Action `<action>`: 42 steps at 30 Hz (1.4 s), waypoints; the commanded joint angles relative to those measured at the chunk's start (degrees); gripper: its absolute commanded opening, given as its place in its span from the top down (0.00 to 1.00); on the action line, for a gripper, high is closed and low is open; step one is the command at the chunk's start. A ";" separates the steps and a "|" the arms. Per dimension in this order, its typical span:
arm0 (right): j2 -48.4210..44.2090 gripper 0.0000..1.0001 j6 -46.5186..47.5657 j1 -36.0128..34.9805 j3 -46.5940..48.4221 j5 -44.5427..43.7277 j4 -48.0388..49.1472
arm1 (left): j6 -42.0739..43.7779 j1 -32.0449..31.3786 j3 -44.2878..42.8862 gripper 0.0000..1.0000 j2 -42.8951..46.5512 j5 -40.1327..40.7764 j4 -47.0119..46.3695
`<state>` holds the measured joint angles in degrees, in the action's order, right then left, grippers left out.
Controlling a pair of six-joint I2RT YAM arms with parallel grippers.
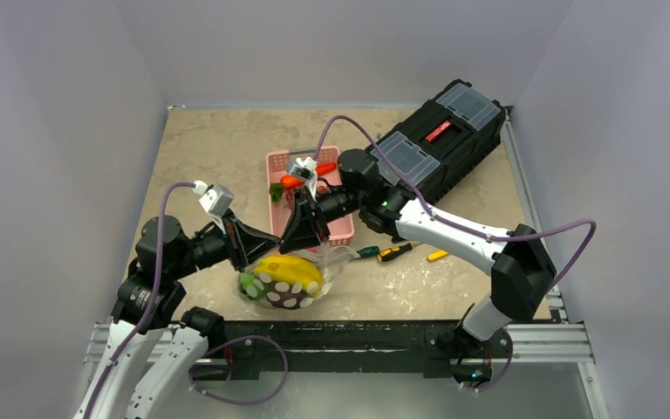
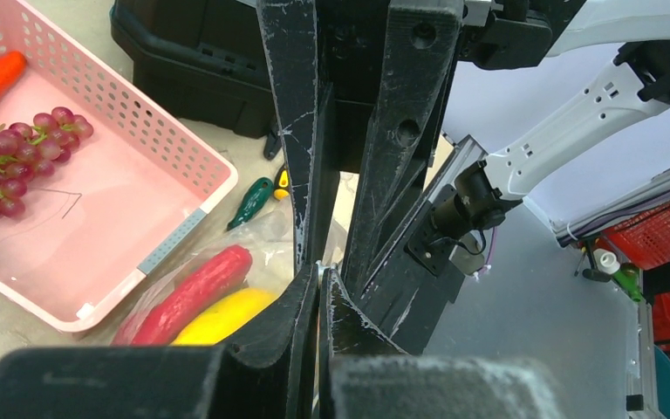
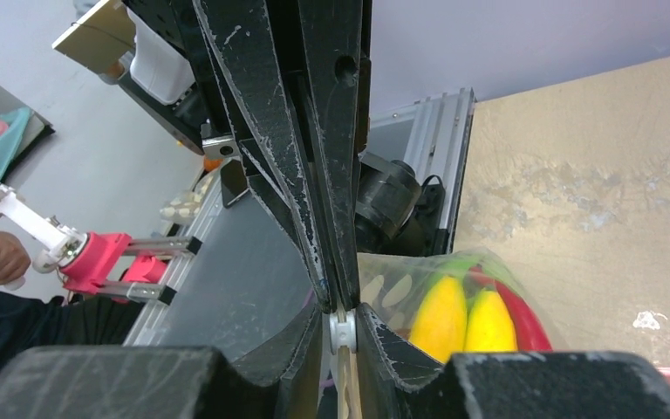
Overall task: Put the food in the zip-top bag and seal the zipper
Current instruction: Zip the zipper food storage bag at the center of the board.
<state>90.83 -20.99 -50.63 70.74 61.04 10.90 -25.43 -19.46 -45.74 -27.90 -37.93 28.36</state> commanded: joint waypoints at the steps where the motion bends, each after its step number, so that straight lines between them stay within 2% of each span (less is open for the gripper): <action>1: 0.44 0.80 0.22 -0.20 3.41 -0.09 1.29 | 1.17 0.25 -1.45 1.00 -0.39 -0.88 -0.47; 4: 0.71 0.89 0.34 -0.18 3.54 0.39 1.06 | 1.17 0.26 -1.42 1.00 -0.35 -0.77 -0.56; 6: 0.73 0.99 0.68 -0.17 3.19 0.29 0.82 | 1.17 0.22 -1.59 1.00 -0.27 -0.47 -0.41; 7: 0.68 1.00 0.94 -0.17 3.07 0.31 0.54 | 1.17 0.26 -1.74 1.00 -0.08 -0.05 0.00; 17: -1.80 1.00 3.49 0.63 -1.06 -0.02 -1.06 | 1.78 0.26 -5.88 1.00 3.15 16.57 8.54; 25: -4.85 1.00 7.13 2.22 -4.69 -0.15 -5.30 | 2.37 0.23 -7.87 1.00 6.92 26.76 11.83; 37: -9.50 1.00 10.55 2.73 -8.36 -4.99 -11.83 | 4.72 0.25 -9.59 1.00 10.94 58.92 18.54; 39: -9.56 1.00 10.78 2.69 -8.09 -6.09 -12.80 | 6.02 0.22 -9.35 1.00 10.94 56.08 17.86; 42: -9.01 1.00 10.30 2.64 -7.38 -5.36 -12.08 | 8.77 0.29 -9.69 1.00 9.87 35.21 13.86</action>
<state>83.18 -11.70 -48.03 62.30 56.07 -0.78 -21.10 -19.51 -54.13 -16.86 12.10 46.11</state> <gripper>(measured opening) 0.048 0.003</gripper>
